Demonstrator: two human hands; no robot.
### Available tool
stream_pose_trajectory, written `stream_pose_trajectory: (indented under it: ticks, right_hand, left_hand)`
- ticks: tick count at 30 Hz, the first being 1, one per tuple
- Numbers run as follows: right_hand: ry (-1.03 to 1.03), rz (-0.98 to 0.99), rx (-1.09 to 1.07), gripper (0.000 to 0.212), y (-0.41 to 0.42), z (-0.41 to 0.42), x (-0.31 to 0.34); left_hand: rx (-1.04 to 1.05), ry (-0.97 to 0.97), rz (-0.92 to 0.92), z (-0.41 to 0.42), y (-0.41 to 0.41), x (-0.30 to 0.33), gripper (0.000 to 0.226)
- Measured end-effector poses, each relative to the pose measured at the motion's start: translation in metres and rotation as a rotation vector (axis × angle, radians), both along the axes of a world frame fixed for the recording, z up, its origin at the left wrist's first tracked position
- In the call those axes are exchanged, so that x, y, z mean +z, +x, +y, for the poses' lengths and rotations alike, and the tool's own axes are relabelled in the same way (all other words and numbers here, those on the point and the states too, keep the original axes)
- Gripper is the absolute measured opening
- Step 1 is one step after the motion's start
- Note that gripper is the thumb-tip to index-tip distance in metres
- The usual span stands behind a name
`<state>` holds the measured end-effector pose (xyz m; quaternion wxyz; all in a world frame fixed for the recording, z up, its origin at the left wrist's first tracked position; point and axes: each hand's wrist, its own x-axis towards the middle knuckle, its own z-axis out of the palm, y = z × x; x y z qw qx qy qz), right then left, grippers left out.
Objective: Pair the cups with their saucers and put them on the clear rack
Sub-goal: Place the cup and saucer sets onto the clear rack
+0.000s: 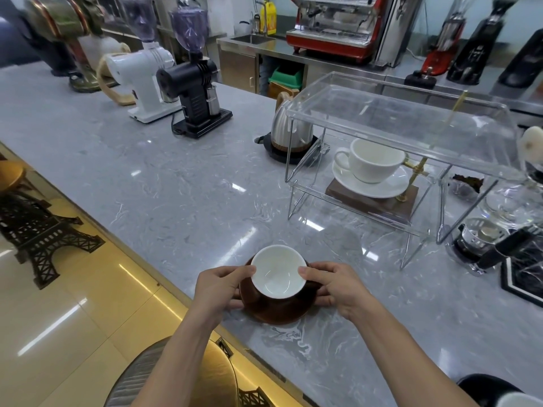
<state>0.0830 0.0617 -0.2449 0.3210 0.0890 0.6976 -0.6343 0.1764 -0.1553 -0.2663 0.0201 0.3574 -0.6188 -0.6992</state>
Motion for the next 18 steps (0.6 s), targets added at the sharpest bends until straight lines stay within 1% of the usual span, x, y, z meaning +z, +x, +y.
stream_pose_trajectory:
  ticks: [5, 8, 12, 18]
  right_hand:
    - [-0.009, 0.016, -0.021, 0.044, 0.002, 0.001, 0.008]
    - [-0.019, 0.061, -0.031, 0.041, 0.001, 0.002, 0.022]
    - [-0.040, 0.137, -0.006, 0.046, -0.002, -0.004, 0.052]
    - [-0.072, 0.251, 0.026, 0.055, -0.009, -0.022, 0.108]
  left_hand:
    - [0.024, 0.023, 0.022, 0.004, 0.002, 0.010, 0.024]
    - [0.048, 0.009, 0.050, 0.005, -0.002, 0.025, 0.022]
    - [0.068, -0.032, 0.101, -0.003, -0.008, 0.054, 0.020]
    - [0.047, -0.104, 0.187, -0.021, -0.011, 0.112, 0.021]
